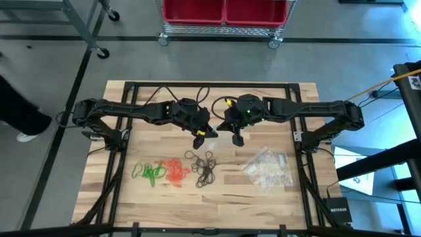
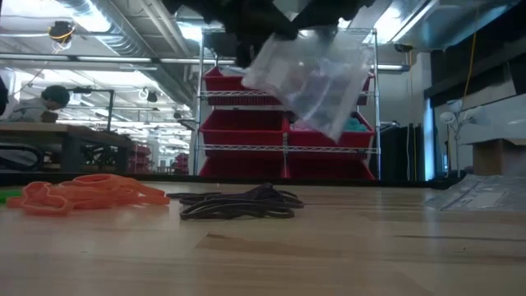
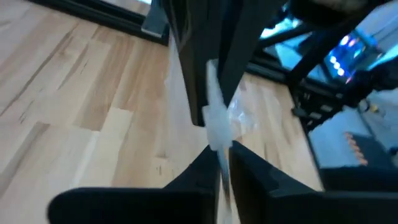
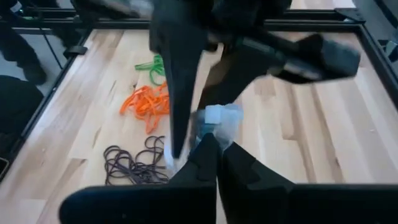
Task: Sort rubber bands
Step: Open the transparent zip bag
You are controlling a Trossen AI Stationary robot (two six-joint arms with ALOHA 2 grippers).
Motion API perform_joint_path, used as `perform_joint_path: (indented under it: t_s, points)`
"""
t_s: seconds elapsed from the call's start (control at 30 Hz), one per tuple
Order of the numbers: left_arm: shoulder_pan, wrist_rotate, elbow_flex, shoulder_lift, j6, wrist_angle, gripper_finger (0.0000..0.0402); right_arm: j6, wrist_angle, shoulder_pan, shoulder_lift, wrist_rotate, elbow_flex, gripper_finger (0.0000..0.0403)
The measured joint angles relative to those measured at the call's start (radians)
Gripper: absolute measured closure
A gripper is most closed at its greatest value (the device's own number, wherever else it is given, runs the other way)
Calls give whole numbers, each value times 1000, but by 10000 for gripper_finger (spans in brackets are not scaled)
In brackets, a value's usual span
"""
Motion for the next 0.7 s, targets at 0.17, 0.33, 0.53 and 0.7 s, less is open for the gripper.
perform_joint_path:
  t_s: [0.17,0.33,0.53,0.7]
  points:
    - [18,-4,0,-63,-7,-9,321,-27,1,0,-7,31,0,402]
    - [39,-65,1,-92,-26,-16,290,-31,-13,0,-10,45,-1,403]
    - [42,-88,1,-91,-2,-36,284,-36,-13,0,-10,47,-1,403]
    - [42,-90,1,-91,25,5,284,-45,-12,0,-10,46,-1,403]
